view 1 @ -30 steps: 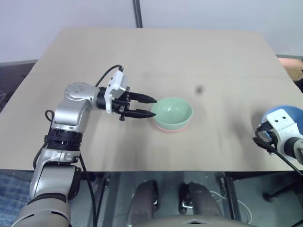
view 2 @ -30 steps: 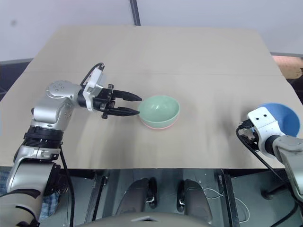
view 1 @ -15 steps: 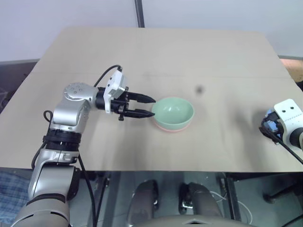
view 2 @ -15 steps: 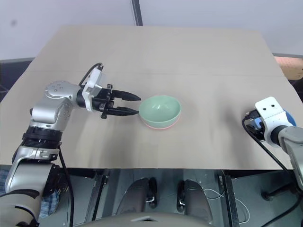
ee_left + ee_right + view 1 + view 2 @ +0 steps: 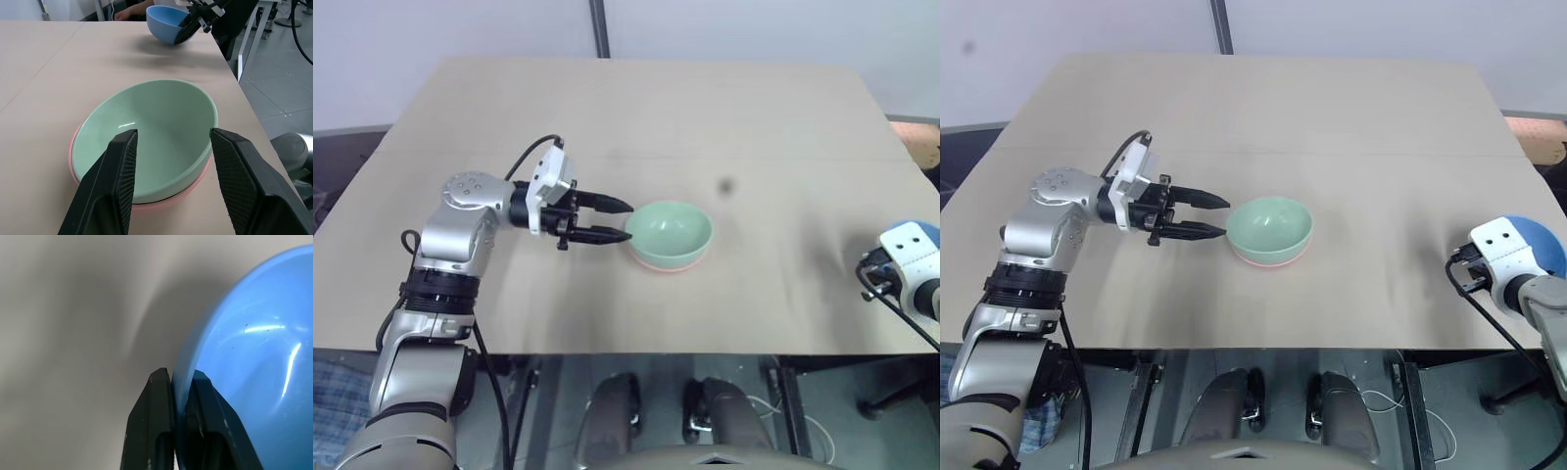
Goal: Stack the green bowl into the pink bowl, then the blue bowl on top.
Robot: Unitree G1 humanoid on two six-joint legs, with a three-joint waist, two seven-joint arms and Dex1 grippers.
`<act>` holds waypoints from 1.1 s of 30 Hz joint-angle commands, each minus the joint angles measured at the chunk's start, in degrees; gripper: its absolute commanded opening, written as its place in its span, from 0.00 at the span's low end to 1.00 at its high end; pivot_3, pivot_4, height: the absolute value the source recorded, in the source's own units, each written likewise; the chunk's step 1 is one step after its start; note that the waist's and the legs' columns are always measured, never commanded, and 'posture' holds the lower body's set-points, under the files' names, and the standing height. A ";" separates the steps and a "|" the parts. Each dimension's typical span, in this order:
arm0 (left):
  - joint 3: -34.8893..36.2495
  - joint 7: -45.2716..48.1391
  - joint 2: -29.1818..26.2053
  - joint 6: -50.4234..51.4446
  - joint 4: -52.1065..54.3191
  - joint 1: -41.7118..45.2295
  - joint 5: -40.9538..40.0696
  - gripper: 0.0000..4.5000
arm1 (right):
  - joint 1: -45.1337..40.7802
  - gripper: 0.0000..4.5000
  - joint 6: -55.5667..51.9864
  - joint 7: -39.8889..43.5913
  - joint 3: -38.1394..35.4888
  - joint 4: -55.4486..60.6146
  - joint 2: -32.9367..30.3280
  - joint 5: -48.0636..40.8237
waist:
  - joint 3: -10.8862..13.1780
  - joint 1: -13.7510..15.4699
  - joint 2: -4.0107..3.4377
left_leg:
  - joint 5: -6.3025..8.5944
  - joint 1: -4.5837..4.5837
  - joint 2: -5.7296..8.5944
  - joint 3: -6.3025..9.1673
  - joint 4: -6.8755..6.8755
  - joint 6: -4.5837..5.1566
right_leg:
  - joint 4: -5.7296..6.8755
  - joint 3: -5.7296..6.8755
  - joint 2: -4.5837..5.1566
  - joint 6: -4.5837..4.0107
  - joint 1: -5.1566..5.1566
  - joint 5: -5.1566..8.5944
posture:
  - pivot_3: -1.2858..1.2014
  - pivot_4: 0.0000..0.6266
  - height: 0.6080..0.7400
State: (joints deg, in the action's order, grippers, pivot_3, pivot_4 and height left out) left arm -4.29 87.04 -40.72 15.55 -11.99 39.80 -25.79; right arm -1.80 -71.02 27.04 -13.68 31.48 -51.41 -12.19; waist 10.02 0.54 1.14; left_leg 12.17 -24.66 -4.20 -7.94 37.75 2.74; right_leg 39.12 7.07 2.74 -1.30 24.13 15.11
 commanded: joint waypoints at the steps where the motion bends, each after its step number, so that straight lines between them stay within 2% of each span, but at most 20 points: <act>1: 2.10 -0.51 -1.08 0.17 2.82 -0.40 -0.80 0.55 | -5.81 0.06 0.79 0.97 0.95 4.74 -0.91 -1.69 | 0.00 -0.33 0.00 | 0.00 0.01 0.00 0.00 0.00 0.00 | 0.03 -0.01 0.00 0.00 0.00 0.00 | 0.52 0.24 1.00; 4: 2.33 -0.80 -1.34 0.65 3.42 -0.83 -0.96 0.55 | -11.17 0.06 -1.15 1.13 2.80 6.54 0.15 -3.47 | 0.00 -0.51 0.00 | 0.00 0.02 -0.03 0.03 0.03 0.00 | 0.09 0.00 -0.02 -0.01 0.01 0.00 | 0.52 0.24 1.00; 7: 2.79 -1.14 -1.93 0.73 3.76 -1.57 -0.81 0.55 | -20.29 0.06 -2.05 2.70 6.30 9.14 3.20 -7.61 | 0.00 -1.10 -0.01 | 0.00 0.01 -0.03 0.02 0.05 0.00 | 0.10 0.00 0.00 -0.01 0.01 0.00 | 0.52 0.24 1.00; 9: 3.57 -1.66 -2.51 0.86 3.92 -2.26 -0.75 0.55 | -29.16 0.06 -0.60 7.61 9.92 11.63 7.27 -14.32 | 0.03 -1.49 0.01 | 0.00 0.00 -0.03 0.04 0.07 0.00 | 0.10 0.01 0.00 -0.01 0.02 0.00 | 0.52 0.24 1.00; 12: 4.07 -2.33 -2.87 0.90 4.06 -2.79 -0.70 0.55 | -35.57 0.06 0.69 12.08 13.66 11.38 10.46 -19.35 | 0.04 -1.40 -0.02 | 0.00 -0.02 -0.04 -0.04 0.08 -0.01 | 0.31 -0.10 0.00 -0.03 0.16 0.01 | 0.52 0.24 1.00; 21: 6.20 -4.01 -5.18 -0.02 3.40 -4.36 -0.01 0.55 | -45.36 0.06 18.46 21.07 36.84 -1.74 13.39 -10.66 | 0.03 -1.27 0.01 | 0.14 -0.16 0.03 -0.08 0.54 0.22 | 0.57 -0.02 0.20 -0.01 0.16 0.00 | 0.52 0.24 1.00; 28: 8.76 -5.49 -7.98 1.91 7.44 -8.13 -1.40 0.55 | -49.91 0.06 24.79 23.99 42.50 -8.37 18.77 -5.72 | 0.03 -1.45 0.00 | 0.13 -0.11 -0.02 -0.10 0.56 0.20 | 0.71 -0.04 0.18 -0.03 0.19 0.00 | 0.52 0.24 1.00; 29: 9.10 -5.70 -8.24 2.19 7.94 -8.59 -1.61 0.55 | -50.09 0.20 25.40 24.34 42.87 -8.77 19.02 -5.10 | 0.03 -1.30 0.00 | 0.13 -0.12 -0.02 -0.10 0.56 0.20 | 0.71 -0.04 0.19 -0.03 0.19 0.00 | 0.52 0.24 1.00; 30: 9.41 -5.97 -8.46 2.49 8.34 -8.98 -1.83 0.55 | -50.24 0.26 26.06 24.81 43.22 -9.10 19.13 -4.52 | 0.03 -1.20 0.01 | 0.13 -0.13 0.00 -0.10 0.56 0.20 | 0.70 -0.02 0.22 -0.03 0.19 0.00 | 0.52 0.24 1.00; 33: 9.90 -6.45 -8.86 2.93 9.24 -9.76 -2.12 0.55 | -50.19 0.55 26.53 24.43 42.81 -10.04 20.27 -3.37 | 0.03 -1.16 0.01 | 0.13 -0.13 0.01 -0.10 0.58 0.21 | 0.69 -0.01 0.25 -0.02 0.17 0.00 | 0.52 0.24 1.00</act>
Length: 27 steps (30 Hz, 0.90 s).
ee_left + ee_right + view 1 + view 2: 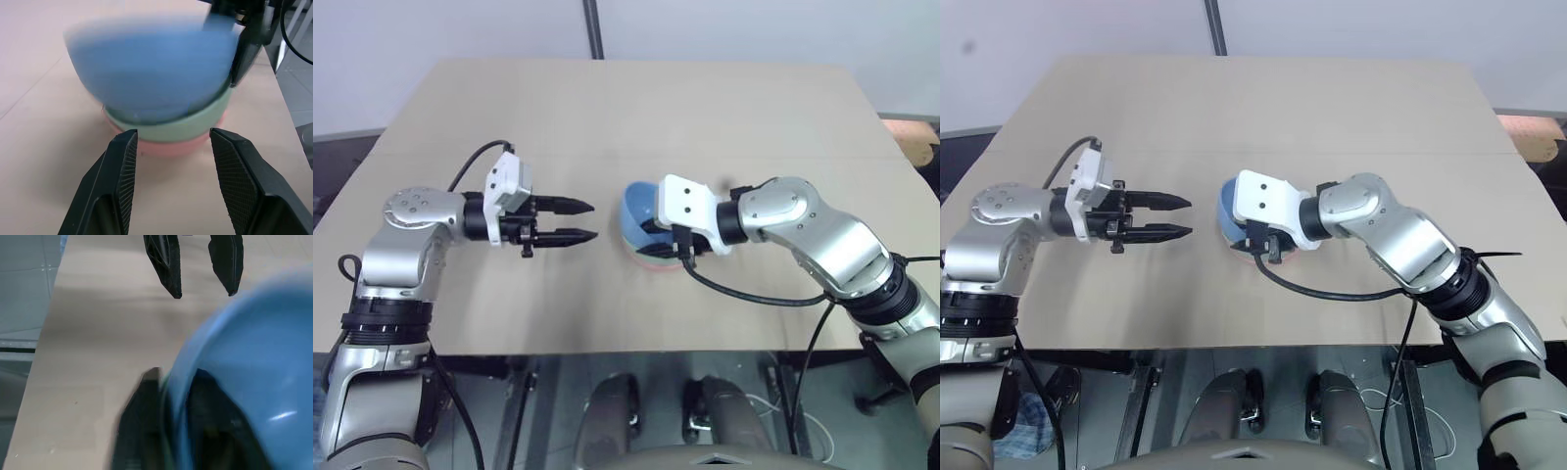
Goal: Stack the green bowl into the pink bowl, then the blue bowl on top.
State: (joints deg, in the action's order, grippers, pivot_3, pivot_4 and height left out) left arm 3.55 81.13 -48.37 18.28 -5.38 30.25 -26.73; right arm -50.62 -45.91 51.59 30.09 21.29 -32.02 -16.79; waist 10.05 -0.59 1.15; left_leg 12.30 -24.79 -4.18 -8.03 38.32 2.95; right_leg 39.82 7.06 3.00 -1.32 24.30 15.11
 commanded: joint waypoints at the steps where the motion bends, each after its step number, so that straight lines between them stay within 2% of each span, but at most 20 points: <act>1: 2.19 -0.65 -1.27 0.31 2.91 -0.42 -1.24 0.55 | -1.48 0.66 1.29 -0.47 -1.25 -0.28 1.35 1.60 | 0.00 -0.09 0.00 | 0.00 0.00 0.00 0.00 0.00 0.00 | 0.01 0.00 0.00 0.00 0.00 0.00 | 0.52 0.24 1.00; 3: 2.32 -0.90 -1.32 0.49 3.37 -0.74 -1.38 0.55 | -1.78 0.84 1.18 -0.26 -1.88 -0.74 1.73 1.94 | 0.00 -0.16 0.00 | 0.00 0.02 -0.01 0.00 0.00 0.00 | 0.03 0.00 -0.01 0.00 0.00 0.00 | 0.52 0.24 1.00; 7: 2.50 -1.32 -1.26 0.78 3.86 -1.07 -1.62 0.55 | -2.83 0.84 0.30 0.07 -5.10 -1.25 1.60 0.82 | 0.00 -0.16 0.00 | 0.00 0.01 -0.02 0.00 0.00 -0.01 | 0.04 0.00 -0.02 -0.01 0.01 0.00 | 0.52 0.24 1.00; 9: 2.87 -3.55 -0.90 1.14 4.25 -1.32 -1.04 0.55 | -2.38 0.84 -1.66 0.28 -10.11 -0.94 0.48 -2.00 | 0.00 -0.10 0.00 | 0.00 0.01 -0.02 0.00 0.00 -0.01 | 0.03 0.00 -0.02 -0.01 0.01 0.00 | 0.52 0.24 1.00; 14: 4.84 -7.09 -1.29 2.70 7.74 -4.31 -1.85 0.55 | 2.45 0.84 -3.75 -2.52 -19.65 1.00 -2.00 -4.98 | -0.01 -0.05 0.01 | 0.01 0.01 0.00 0.01 -0.01 0.00 | -0.03 0.01 0.02 -0.03 -0.02 -0.02 | 0.52 0.24 1.00; 20: 8.52 -10.42 -2.42 4.42 12.38 -9.89 -2.59 0.55 | 10.86 0.84 -4.69 -0.83 -28.86 4.44 -6.71 -10.77 | 0.01 -0.16 -0.01 | 0.01 0.02 -0.02 0.01 -0.12 -0.01 | -0.04 -0.01 0.01 -0.05 0.01 -0.01 | 0.52 0.24 1.00; 27: 13.56 -15.17 -3.17 5.73 14.62 -16.66 -2.66 0.55 | 28.55 0.84 15.61 5.49 -39.99 -2.90 -12.83 -8.17 | 0.02 0.22 -0.01 | 0.03 0.04 0.00 0.00 -0.13 0.03 | -0.12 0.00 0.06 0.01 -0.02 0.01 | 0.52 0.24 1.00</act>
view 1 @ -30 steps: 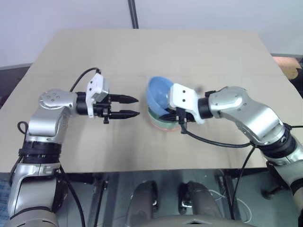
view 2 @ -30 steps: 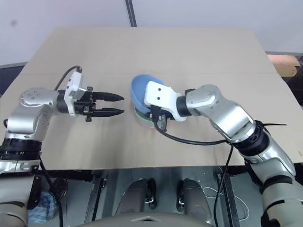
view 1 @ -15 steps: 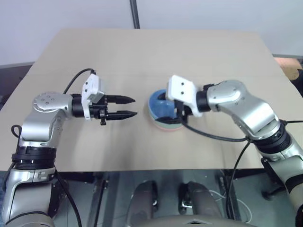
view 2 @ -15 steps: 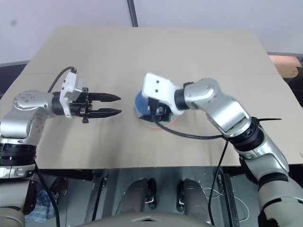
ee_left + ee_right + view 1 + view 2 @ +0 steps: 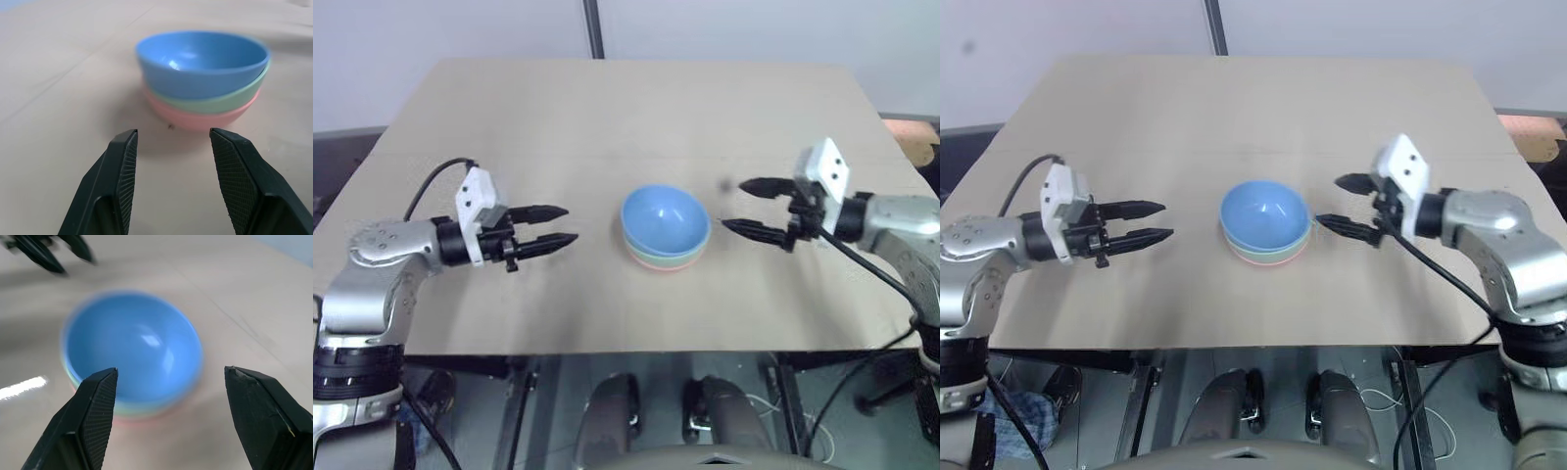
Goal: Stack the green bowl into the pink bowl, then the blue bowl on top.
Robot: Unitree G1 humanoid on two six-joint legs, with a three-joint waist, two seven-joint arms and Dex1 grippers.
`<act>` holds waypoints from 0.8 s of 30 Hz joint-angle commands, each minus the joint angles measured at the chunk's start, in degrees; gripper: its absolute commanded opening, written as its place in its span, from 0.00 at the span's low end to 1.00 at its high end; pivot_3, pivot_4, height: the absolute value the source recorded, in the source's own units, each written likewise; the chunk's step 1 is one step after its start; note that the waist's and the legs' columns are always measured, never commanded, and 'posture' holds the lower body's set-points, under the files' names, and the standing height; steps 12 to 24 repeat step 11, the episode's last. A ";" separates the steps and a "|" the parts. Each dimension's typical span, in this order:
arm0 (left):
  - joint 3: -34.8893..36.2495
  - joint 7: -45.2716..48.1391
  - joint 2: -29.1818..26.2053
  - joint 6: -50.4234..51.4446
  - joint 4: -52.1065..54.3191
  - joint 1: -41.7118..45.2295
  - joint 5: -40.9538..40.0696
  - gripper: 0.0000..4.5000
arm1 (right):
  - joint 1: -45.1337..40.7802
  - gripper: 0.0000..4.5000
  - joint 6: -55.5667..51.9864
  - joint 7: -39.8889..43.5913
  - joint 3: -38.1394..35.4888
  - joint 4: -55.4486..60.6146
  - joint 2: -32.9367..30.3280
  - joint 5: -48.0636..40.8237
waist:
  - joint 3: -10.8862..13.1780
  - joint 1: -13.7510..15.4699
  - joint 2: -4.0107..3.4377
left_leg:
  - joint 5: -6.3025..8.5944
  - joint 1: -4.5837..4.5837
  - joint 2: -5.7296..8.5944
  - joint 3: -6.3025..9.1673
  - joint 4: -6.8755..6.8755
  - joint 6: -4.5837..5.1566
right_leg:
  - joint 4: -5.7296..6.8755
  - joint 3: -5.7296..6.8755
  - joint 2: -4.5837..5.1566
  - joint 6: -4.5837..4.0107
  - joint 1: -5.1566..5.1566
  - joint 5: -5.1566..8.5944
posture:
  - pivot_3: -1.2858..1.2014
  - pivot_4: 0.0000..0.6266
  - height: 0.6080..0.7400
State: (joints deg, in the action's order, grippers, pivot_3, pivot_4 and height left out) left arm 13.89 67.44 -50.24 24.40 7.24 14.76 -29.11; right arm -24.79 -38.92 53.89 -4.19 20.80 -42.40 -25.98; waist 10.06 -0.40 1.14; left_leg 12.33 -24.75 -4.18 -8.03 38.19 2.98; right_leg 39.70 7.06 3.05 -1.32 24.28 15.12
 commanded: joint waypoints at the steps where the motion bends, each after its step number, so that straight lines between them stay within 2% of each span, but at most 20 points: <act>1: 3.51 -1.83 -1.39 -0.63 1.89 -1.64 -0.12 0.55 | 4.15 0.84 10.57 4.46 -6.76 -3.72 -3.30 0.85 | 0.01 0.01 -0.01 | 0.00 0.00 0.00 0.00 0.00 0.00 | -0.01 0.00 0.00 0.00 0.00 0.00 | 0.52 0.24 1.00; 9: 4.42 -2.88 -1.46 -1.61 2.73 -3.25 -0.41 0.55 | 9.31 0.84 16.07 11.67 -11.73 -7.28 -7.34 -2.97 | 0.02 -0.25 -0.03 | 0.13 0.07 -0.05 0.00 -0.01 0.21 | 0.04 -0.02 -0.05 0.00 0.00 0.00 | 0.52 0.24 1.00; 24: 4.32 -3.22 -1.56 -1.80 3.05 -3.39 -0.26 0.55 | 9.58 0.84 16.25 12.22 -11.82 -7.38 -7.81 -3.36 | 0.02 -0.24 -0.03 | 0.13 0.06 -0.05 0.00 -0.01 0.21 | 0.04 -0.02 -0.04 0.00 0.00 0.00 | 0.52 0.24 1.00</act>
